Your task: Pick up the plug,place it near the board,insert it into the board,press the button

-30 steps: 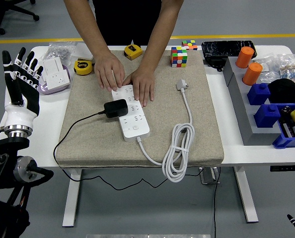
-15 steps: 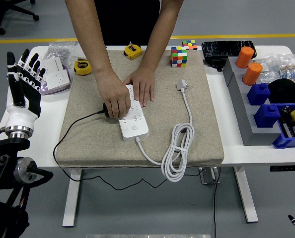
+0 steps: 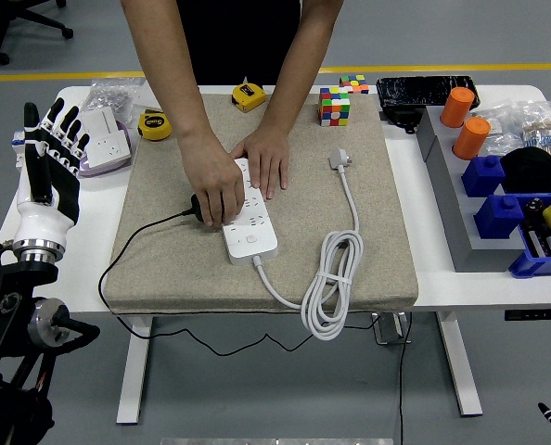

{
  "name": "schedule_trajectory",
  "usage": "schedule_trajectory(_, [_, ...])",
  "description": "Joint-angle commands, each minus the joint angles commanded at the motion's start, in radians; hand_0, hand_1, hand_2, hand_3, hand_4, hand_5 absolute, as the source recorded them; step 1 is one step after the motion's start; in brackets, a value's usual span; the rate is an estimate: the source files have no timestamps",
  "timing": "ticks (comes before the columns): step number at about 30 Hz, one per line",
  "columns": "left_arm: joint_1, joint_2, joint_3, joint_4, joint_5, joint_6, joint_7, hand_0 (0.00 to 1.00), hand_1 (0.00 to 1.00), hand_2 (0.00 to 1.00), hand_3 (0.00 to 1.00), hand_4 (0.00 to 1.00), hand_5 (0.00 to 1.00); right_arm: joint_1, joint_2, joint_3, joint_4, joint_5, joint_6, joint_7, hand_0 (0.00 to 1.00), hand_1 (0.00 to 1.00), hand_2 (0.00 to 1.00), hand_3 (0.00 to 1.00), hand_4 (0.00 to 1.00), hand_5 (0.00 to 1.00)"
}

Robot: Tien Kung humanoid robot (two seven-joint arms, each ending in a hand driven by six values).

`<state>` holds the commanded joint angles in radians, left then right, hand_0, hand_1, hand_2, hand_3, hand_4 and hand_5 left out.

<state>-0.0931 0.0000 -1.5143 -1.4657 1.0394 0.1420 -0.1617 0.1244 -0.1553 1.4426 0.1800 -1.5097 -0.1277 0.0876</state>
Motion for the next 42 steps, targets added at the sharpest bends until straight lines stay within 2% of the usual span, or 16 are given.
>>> schedule_trajectory(19, [-0.004, 0.000, -0.004, 0.003, 0.044, -0.005, 0.014, 0.943, 0.998, 0.930, 0.957, 0.998, 0.998, 0.000, 0.003, 0.009, 0.000, 0.000, -0.001, -0.002, 0.930, 0.897, 0.848, 0.867, 0.998, 0.998])
schedule_trajectory(23, [-0.008, 0.000, -0.006, 0.004, 0.097, 0.001, 0.024, 0.943, 0.998, 0.930, 0.957, 0.998, 0.998, -0.002, 0.003, 0.014, 0.000, -0.003, -0.002, -0.003, 0.930, 0.897, 0.848, 0.867, 0.998, 0.998])
schedule_trajectory(24, [-0.016, 0.000, 0.002, 0.010, 0.136, 0.002, 0.041, 0.944, 0.998, 0.929, 0.956, 0.998, 0.911, -0.002, 0.003, 0.015, 0.000, -0.004, -0.002, -0.004, 0.929, 0.897, 0.848, 0.867, 0.998, 0.998])
schedule_trajectory(26, [-0.044, 0.008, 0.022, 0.030, 0.219, -0.003, 0.079, 0.944, 0.998, 0.929, 0.956, 0.998, 0.911, -0.002, 0.001, 0.018, 0.000, -0.006, -0.002, -0.005, 0.929, 0.897, 0.848, 0.867, 0.998, 0.998])
schedule_trajectory(29, [-0.135, 0.058, 0.099, 0.104, 0.342, -0.032, 0.155, 0.944, 0.998, 0.929, 0.956, 0.998, 0.911, 0.002, 0.000, 0.018, 0.000, -0.006, -0.001, -0.008, 0.929, 0.897, 0.848, 0.867, 0.998, 0.998])
schedule_trajectory(30, [-0.192, 0.076, 0.151, 0.147, 0.407, -0.042, 0.179, 0.935, 0.972, 0.906, 0.909, 0.998, 0.529, 0.005, -0.001, 0.010, 0.000, 0.001, -0.001, -0.006, 0.929, 0.897, 0.848, 0.867, 0.998, 0.998])
schedule_trajectory(32, [-0.238, 0.081, 0.194, 0.182, 0.472, -0.044, 0.186, 0.935, 0.972, 0.906, 0.909, 0.998, 0.529, 0.010, -0.002, 0.002, 0.000, 0.009, -0.001, -0.004, 0.929, 0.897, 0.848, 0.867, 0.998, 0.998])
schedule_trajectory(35, [-0.314, 0.077, 0.277, 0.245, 0.596, -0.033, 0.190, 0.935, 0.972, 0.906, 0.909, 0.998, 0.529, 0.015, -0.003, -0.016, 0.000, 0.027, -0.001, 0.000, 0.929, 0.897, 0.848, 0.867, 0.998, 0.998])
schedule_trajectory(36, [-0.337, 0.072, 0.305, 0.266, 0.641, -0.033, 0.192, 0.903, 0.945, 0.871, 0.845, 0.998, 0.343, 0.015, -0.003, -0.016, 0.000, 0.026, -0.001, -0.001, 0.929, 0.897, 0.848, 0.867, 0.998, 0.998])
schedule_trajectory(38, [-0.360, 0.066, 0.342, 0.294, 0.718, -0.032, 0.194, 0.903, 0.945, 0.871, 0.845, 0.998, 0.343, 0.014, -0.002, -0.010, 0.000, 0.020, -0.001, -0.004, 0.929, 0.897, 0.848, 0.867, 0.998, 0.998])
schedule_trajectory(41, [-0.406, 0.037, 0.414, 0.372, 0.848, -0.028, 0.199, 0.903, 0.945, 0.871, 0.845, 0.998, 0.343, 0.007, 0.001, 0.013, 0.000, -0.006, 0.000, -0.012, 0.929, 0.897, 0.848, 0.867, 0.998, 0.998])
schedule_trajectory(42, [-0.414, 0.029, 0.427, 0.396, 0.887, -0.027, 0.200, 0.882, 0.928, 0.845, 0.821, 0.998, 0.252, 0.006, 0.002, 0.015, 0.000, -0.009, 0.000, -0.013, 0.929, 0.897, 0.848, 0.867, 0.998, 0.998])
